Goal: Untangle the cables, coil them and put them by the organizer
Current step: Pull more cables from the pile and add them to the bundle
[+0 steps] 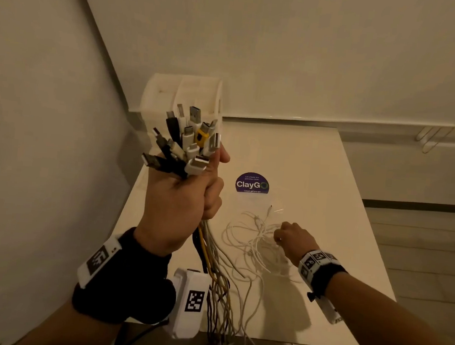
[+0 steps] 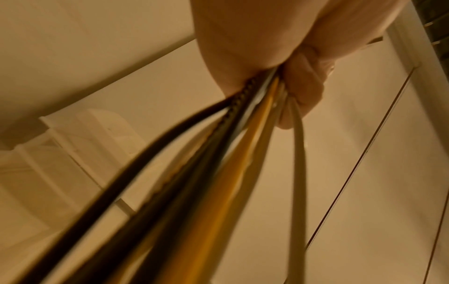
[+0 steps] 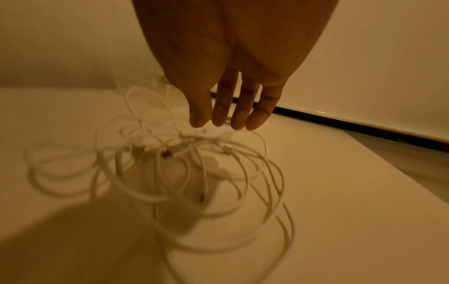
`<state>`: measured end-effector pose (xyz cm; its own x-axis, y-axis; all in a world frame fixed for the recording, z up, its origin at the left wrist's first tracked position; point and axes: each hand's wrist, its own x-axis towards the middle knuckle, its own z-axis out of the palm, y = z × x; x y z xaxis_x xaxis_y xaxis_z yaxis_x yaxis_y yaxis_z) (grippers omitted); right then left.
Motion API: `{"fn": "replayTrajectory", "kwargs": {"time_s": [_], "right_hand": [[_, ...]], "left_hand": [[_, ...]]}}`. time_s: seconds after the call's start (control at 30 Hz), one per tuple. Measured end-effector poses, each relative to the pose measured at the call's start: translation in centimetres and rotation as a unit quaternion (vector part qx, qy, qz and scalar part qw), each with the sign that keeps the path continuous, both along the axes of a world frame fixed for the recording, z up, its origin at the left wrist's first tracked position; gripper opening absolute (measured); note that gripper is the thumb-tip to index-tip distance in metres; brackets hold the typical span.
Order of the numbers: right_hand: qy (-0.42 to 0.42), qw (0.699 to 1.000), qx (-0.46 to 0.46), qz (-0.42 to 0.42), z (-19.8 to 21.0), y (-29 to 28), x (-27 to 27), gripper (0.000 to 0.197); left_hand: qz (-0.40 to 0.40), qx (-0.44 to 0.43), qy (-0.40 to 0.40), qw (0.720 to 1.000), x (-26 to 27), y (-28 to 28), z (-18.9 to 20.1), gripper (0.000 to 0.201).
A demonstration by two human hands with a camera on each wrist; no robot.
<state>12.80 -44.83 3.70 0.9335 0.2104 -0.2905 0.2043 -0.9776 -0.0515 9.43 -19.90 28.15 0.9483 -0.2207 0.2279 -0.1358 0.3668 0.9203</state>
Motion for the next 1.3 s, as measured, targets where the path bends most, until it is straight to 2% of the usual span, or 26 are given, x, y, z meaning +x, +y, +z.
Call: {"fn": "replayTrajectory", "kwargs": {"time_s": [0.07, 0.17, 0.23, 0.3, 0.37, 0.43, 0.5, 0.57, 0.67, 0.77, 0.9, 0.93, 0.97, 1.07, 1.13, 1.2, 1.23, 1.27, 1.3], "right_hand": [[-0.020, 0.999, -0.005, 0.048, 0.3, -0.4, 0.3, 0.022], [0.021, 0.990, -0.082, 0.111, 0.0, -0.4, 0.0, 0.035], [0.023, 0.985, -0.123, 0.119, -0.5, 0.0, -0.3, 0.032], [0.020, 0.987, -0.111, 0.115, -1.0, 0.1, -0.3, 0.028], [-0.003, 0.994, -0.051, 0.093, -0.6, -0.2, 0.1, 0.025], [-0.053, 0.996, 0.059, 0.039, 0.6, -0.7, 0.8, 0.018], [-0.076, 0.970, 0.218, -0.070, 3.0, -1.2, 1.0, 0.006], [-0.077, 0.904, 0.383, -0.173, 6.5, -1.6, 0.8, 0.004], [-0.110, 0.788, 0.554, -0.245, 12.9, -1.6, 0.0, 0.010], [-0.100, 0.681, 0.672, -0.273, 18.9, -0.8, -0.9, 0.010], [-0.034, 0.506, 0.816, -0.277, 23.5, 2.2, -2.0, 0.012], [-0.019, 0.472, 0.837, -0.276, 24.0, 3.2, -2.2, 0.010], [-0.011, 0.452, 0.849, -0.272, 24.1, 4.1, -2.3, 0.008], [-0.043, 0.437, 0.856, -0.272, 23.7, 6.2, -2.5, 0.012], [-0.088, 0.444, 0.847, -0.277, 23.2, 6.7, -2.8, 0.013], [-0.121, 0.462, 0.834, -0.277, 22.7, 6.8, -3.0, 0.004], [-0.137, 0.477, 0.823, -0.274, 22.3, 6.8, -3.1, 0.009], [-0.149, 0.505, 0.809, -0.263, 22.1, 6.8, -3.3, 0.016], [-0.166, 0.548, 0.783, -0.246, 21.8, 6.9, -3.5, 0.019]], "left_hand": [[0.000, 0.002, -0.005, 1.000, 0.2, -0.4, -0.1, 0.021], [-0.011, 0.007, -0.008, 1.000, 0.2, -1.4, 0.0, 0.022], [-0.020, 0.020, -0.009, 1.000, 0.3, -1.8, 0.1, 0.018], [-0.024, 0.035, -0.007, 0.999, 0.4, -1.9, 0.1, 0.019], [-0.020, 0.035, -0.002, 0.999, 0.7, -1.9, 0.1, 0.018], [-0.011, 0.025, 0.001, 1.000, 1.1, -1.9, 0.1, 0.020], [-0.005, 0.019, -0.004, 1.000, 1.6, -2.1, -0.1, 0.019], [-0.005, 0.021, -0.002, 1.000, 2.1, -2.5, -0.4, 0.017], [-0.009, 0.028, 0.001, 1.000, 3.0, -3.4, -0.9, 0.015], [0.016, 0.058, -0.016, 0.998, 4.0, -5.0, -1.3, 0.014], [0.033, 0.073, 0.023, 0.997, 5.1, -7.7, -1.6, 0.009], [0.027, 0.066, 0.033, 0.997, 5.2, -8.3, -1.6, 0.013], [0.022, 0.061, 0.041, 0.997, 5.2, -8.7, -1.7, 0.018], [0.040, 0.076, 0.048, 0.995, 5.3, -9.4, -1.7, 0.024], [0.050, 0.089, 0.050, 0.994, 5.3, -9.5, -2.0, 0.021], [0.060, 0.093, 0.058, 0.992, 5.2, -9.5, -2.1, 0.021], [0.073, 0.094, 0.063, 0.991, 5.2, -9.3, -2.2, 0.023], [0.089, 0.093, 0.067, 0.989, 5.3, -9.2, -2.3, 0.025], [0.104, 0.085, 0.072, 0.988, 5.5, -9.0, -2.3, 0.028]]}}
